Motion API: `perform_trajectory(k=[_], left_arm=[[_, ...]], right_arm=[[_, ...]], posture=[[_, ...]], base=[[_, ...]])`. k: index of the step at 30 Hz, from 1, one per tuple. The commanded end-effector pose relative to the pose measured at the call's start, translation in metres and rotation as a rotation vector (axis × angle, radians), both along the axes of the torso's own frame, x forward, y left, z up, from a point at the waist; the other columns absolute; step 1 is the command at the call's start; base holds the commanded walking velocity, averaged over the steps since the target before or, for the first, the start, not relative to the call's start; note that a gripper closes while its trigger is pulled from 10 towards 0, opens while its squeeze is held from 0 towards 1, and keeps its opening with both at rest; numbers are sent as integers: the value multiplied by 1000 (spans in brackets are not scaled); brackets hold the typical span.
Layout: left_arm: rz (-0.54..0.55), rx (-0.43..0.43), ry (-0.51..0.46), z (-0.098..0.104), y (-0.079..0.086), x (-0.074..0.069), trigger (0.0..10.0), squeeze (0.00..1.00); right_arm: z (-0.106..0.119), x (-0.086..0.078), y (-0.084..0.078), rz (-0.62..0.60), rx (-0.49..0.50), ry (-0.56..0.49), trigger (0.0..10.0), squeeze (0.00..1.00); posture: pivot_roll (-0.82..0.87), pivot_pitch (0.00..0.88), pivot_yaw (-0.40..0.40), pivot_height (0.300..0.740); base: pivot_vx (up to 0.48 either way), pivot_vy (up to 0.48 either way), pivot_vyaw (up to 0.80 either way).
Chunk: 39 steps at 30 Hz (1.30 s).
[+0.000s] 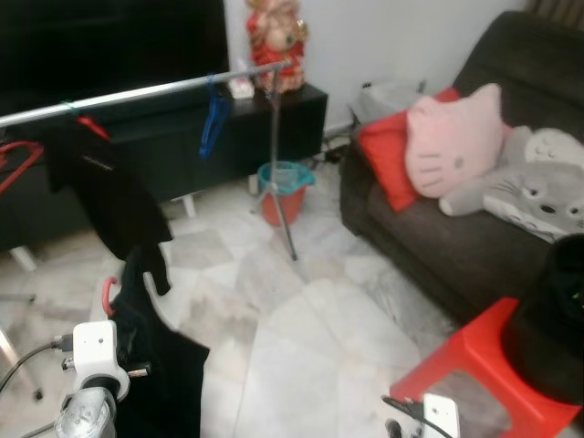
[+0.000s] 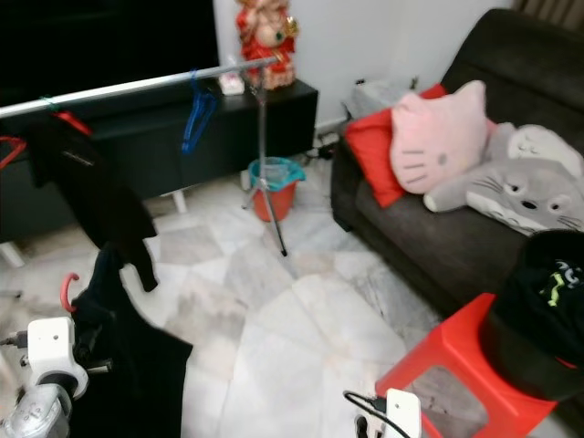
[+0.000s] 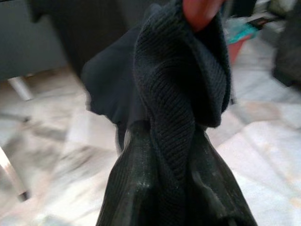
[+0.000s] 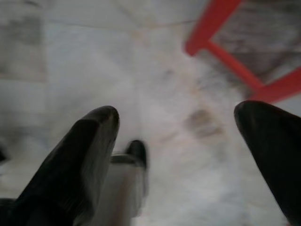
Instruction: Hang hanger
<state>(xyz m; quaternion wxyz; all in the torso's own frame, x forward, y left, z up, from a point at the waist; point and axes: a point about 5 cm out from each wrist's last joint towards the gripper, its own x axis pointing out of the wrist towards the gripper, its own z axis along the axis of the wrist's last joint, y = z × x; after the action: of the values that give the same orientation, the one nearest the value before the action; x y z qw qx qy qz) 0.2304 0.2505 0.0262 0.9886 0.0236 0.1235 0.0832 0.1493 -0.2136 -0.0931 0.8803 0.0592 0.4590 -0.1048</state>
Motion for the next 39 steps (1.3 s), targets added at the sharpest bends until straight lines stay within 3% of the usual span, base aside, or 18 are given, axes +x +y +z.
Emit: perform_trajectory(k=[1,34,39], left_arm=[[21,20,-37,11,9,3,10000,0],[39,25,-21,8,6,2,10000,0],[59,36,-19,6,7,0,10000,0]], right_arm=[[2,8,6,9,11,-23,10000,0],[3,9,4,48,9,-25,10000,0],[3,9,4,37,20,-30,10000,0]], posture=[[79,12,-21,740],[77,25,-34,740],[77,26,-38,740]], base=[[390,0,0],[388,0,741],[138,0,0]])
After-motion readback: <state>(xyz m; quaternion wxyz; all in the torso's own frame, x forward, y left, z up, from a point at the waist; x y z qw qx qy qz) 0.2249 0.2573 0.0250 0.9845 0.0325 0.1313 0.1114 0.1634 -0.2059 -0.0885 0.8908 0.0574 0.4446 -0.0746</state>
